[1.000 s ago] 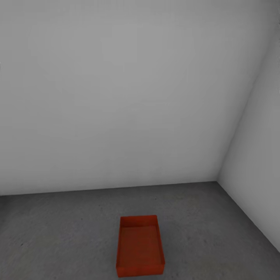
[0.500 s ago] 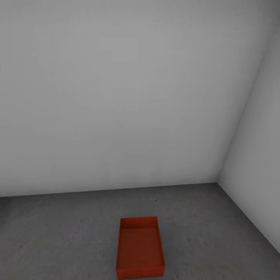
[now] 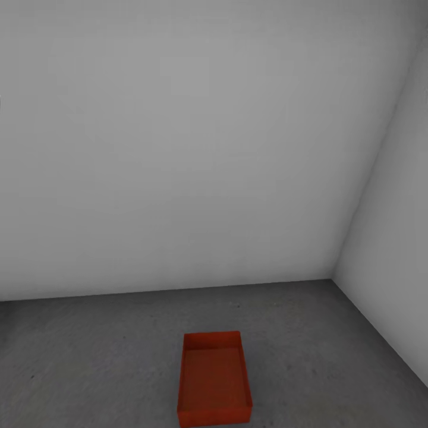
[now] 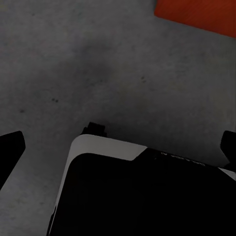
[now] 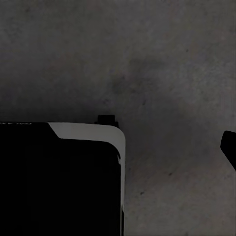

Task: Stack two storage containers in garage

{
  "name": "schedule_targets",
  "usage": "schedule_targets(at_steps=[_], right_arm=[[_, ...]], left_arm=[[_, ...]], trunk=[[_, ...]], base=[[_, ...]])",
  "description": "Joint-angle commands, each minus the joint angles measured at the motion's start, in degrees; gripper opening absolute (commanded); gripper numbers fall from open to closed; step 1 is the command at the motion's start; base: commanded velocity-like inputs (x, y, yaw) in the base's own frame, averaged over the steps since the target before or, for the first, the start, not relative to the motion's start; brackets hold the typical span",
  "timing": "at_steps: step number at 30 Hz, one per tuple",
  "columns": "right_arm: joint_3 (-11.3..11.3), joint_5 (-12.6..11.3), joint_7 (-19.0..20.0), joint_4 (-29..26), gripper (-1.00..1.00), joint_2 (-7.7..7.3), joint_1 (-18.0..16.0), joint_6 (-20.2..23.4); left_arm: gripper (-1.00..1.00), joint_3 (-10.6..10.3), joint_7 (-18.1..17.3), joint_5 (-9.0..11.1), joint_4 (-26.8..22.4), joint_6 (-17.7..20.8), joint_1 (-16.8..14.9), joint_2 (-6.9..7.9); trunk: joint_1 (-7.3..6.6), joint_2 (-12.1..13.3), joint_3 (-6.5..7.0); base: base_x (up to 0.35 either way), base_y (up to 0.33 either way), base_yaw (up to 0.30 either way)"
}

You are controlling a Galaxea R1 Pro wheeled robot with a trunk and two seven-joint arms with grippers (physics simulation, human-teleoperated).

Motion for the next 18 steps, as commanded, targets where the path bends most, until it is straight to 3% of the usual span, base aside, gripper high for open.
schedule_targets(at_steps=[1, 18], right_arm=[[-0.06, 0.26, -0.19, 0.19, 1.00, -0.02, -0.09, -0.33], [-0.13, 0.21, 0.43, 0.19, 1.00, 0.27, -0.09, -0.30]], left_arm=[[1.00, -0.49, 0.13, 0.45, 0.01, 0.03, -0.05, -0.08], [1.00, -0.49, -3.70, 0.52, 0.01, 0.59, 0.12, -0.30]], trunk=[[0.03, -0.13, -0.13], [0.03, -0.13, -0.09]], base=[[0.000, 0.000, 0.000], [0.000, 0.000, 0.000]])
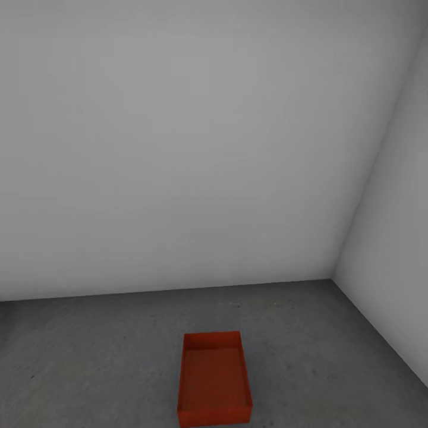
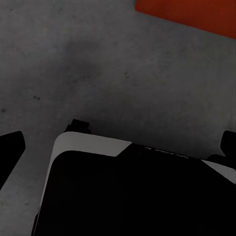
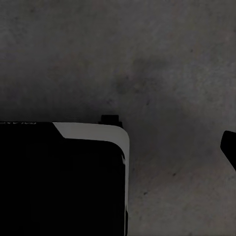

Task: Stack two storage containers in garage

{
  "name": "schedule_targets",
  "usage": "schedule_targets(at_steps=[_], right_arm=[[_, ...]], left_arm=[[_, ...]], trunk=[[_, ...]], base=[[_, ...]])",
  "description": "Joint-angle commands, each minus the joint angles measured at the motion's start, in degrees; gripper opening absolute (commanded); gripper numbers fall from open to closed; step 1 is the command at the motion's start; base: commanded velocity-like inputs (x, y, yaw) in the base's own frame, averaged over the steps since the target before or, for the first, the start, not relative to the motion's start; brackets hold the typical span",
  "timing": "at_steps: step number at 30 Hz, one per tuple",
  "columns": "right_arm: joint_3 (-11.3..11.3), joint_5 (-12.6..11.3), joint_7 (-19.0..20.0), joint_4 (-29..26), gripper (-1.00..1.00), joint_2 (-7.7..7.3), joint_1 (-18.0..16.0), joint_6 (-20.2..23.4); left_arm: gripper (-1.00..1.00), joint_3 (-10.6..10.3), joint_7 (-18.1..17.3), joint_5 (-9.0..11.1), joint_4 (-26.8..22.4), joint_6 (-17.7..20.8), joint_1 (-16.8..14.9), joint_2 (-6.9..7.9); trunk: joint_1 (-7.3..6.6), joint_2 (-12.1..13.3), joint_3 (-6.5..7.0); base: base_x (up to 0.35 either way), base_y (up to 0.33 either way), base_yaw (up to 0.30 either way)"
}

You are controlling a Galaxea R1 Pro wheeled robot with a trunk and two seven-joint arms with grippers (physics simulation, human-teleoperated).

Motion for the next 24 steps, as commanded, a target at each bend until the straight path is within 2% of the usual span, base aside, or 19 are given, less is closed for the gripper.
schedule_targets(at_steps=[1, 14, 24], right_arm=[[-0.08, 0.23, -0.10, 0.19, 1.00, 0.03, -0.09, -0.32], [-0.08, 0.26, -0.36, 0.19, 1.00, 0.10, -0.09, -0.38], [-0.23, 0.12, -0.68, 0.19, 1.00, -0.05, -0.09, -0.45]], left_arm=[[1.00, -0.48, 0.03, 0.53, 0.01, -0.03, -0.06, -0.01], [1.00, -0.48, 0.01, 0.57, 0.01, -0.03, -0.05, -0.01], [1.00, -0.56, 0.01, 0.42, -0.08, -0.38, -0.04, 0.09]], trunk=[[0.03, -0.13, -0.12], [0.03, -0.13, -0.11], [0.03, -0.13, -0.11]], base=[[0.000, 0.000, 0.000], [0.000, 0.000, -0.001], [0.000, 0.000, -0.255]])
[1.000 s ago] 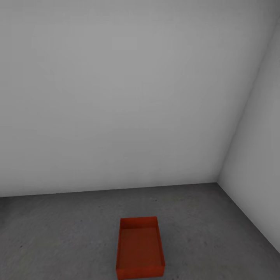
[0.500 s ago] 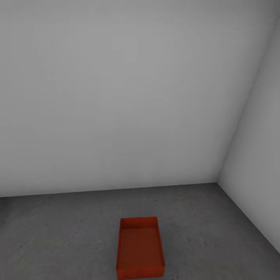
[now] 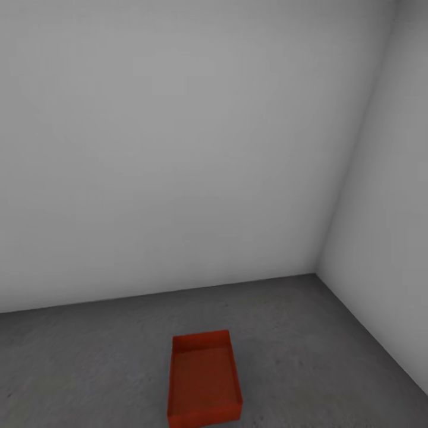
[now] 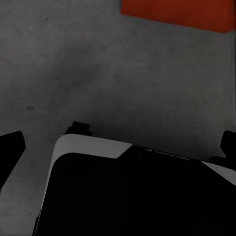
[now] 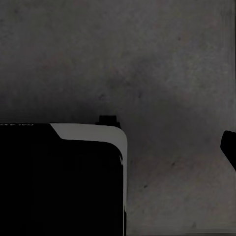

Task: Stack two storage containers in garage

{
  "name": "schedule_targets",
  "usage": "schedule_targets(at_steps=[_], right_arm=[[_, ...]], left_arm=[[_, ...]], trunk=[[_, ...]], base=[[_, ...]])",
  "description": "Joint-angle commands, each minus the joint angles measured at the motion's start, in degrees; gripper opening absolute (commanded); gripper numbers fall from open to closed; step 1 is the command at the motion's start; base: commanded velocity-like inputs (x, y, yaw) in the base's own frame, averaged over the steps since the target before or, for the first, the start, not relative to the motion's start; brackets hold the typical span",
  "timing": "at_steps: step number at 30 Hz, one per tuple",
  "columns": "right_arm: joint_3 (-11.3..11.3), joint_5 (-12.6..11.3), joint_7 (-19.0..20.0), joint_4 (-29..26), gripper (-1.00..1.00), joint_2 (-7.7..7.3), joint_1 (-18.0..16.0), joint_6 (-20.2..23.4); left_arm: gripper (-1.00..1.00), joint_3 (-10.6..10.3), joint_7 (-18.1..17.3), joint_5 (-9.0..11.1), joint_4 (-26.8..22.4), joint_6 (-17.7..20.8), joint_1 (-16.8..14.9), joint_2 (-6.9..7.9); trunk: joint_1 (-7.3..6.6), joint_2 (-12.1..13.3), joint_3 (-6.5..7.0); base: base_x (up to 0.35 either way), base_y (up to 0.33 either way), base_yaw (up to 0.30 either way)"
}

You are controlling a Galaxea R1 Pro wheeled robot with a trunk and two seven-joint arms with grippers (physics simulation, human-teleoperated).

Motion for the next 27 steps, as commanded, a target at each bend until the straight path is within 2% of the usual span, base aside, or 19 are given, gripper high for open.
schedule_targets(at_steps=[1, 27], right_arm=[[-0.10, 0.24, -0.16, 0.19, 1.00, 0.00, -0.10, -0.32], [-0.16, 0.12, 0.42, 0.27, 1.00, 0.00, -0.10, -0.23]], left_arm=[[1.00, -0.49, 0.03, 0.53, 0.00, -0.02, -0.03, -0.01], [1.00, -0.50, 0.03, 0.21, -0.09, -0.40, -0.05, 0.19]], trunk=[[0.03, -0.13, -0.13], [0.03, -0.13, -0.13]], base=[[0.000, 0.000, -0.285], [0.000, 0.000, -0.286]])
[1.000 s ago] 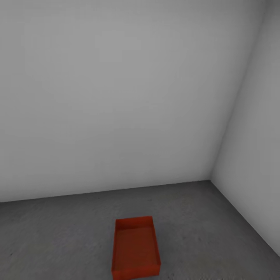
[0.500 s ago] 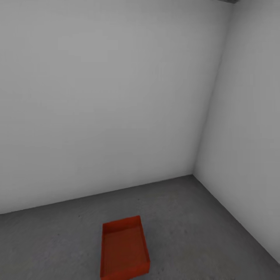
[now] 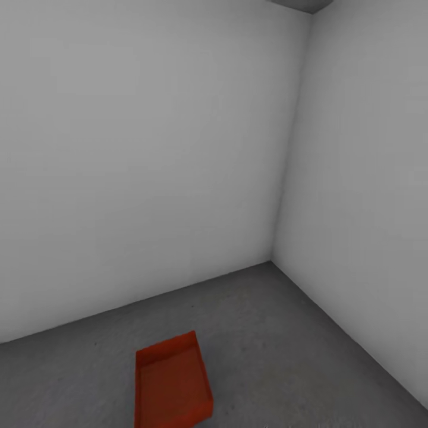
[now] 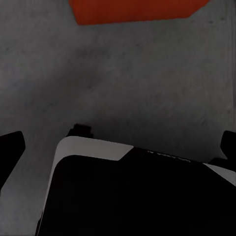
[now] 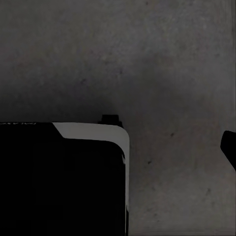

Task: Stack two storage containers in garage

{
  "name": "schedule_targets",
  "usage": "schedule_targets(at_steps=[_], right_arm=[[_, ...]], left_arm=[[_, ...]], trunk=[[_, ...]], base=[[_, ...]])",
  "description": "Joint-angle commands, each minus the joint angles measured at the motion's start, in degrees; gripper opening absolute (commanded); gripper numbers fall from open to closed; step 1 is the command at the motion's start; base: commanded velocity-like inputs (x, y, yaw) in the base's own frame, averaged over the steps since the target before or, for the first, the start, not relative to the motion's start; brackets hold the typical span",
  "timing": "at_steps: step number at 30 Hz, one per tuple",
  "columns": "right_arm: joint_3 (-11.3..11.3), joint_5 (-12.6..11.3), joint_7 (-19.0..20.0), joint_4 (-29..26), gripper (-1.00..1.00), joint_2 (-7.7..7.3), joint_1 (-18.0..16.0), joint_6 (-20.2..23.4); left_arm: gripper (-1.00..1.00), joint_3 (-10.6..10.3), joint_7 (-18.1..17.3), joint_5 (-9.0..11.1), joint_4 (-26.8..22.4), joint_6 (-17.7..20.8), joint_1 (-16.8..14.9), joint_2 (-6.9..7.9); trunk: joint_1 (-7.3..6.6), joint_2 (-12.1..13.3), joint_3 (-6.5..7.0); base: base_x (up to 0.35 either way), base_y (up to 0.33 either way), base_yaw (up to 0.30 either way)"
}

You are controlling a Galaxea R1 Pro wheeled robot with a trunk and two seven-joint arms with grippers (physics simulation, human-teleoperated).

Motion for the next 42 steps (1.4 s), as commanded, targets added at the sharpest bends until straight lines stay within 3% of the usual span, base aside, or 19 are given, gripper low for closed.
schedule_targets(at_steps=[1, 18, 42], right_arm=[[-0.11, 0.23, -0.10, 0.19, 1.00, 0.00, -0.10, -0.33], [-0.07, 0.25, -0.08, 0.20, 1.00, -0.01, -0.10, -0.31], [-0.06, 0.24, -0.08, 0.20, 1.00, 0.09, -0.10, -0.33]], left_arm=[[1.00, -0.49, 0.03, 0.53, 0.01, -0.09, -0.03, 0.01], [1.00, -0.49, 0.03, 0.50, 0.01, -0.09, -0.03, -0.03], [1.00, -0.49, 0.03, 0.44, 0.01, -0.09, -0.06, -0.03]], trunk=[[0.03, -0.13, -0.13], [0.03, -0.13, -0.01], [0.03, -0.13, 1.15]], base=[[0.000, 0.000, -0.286], [0.000, 0.000, -0.286], [0.000, 0.000, -0.278]])
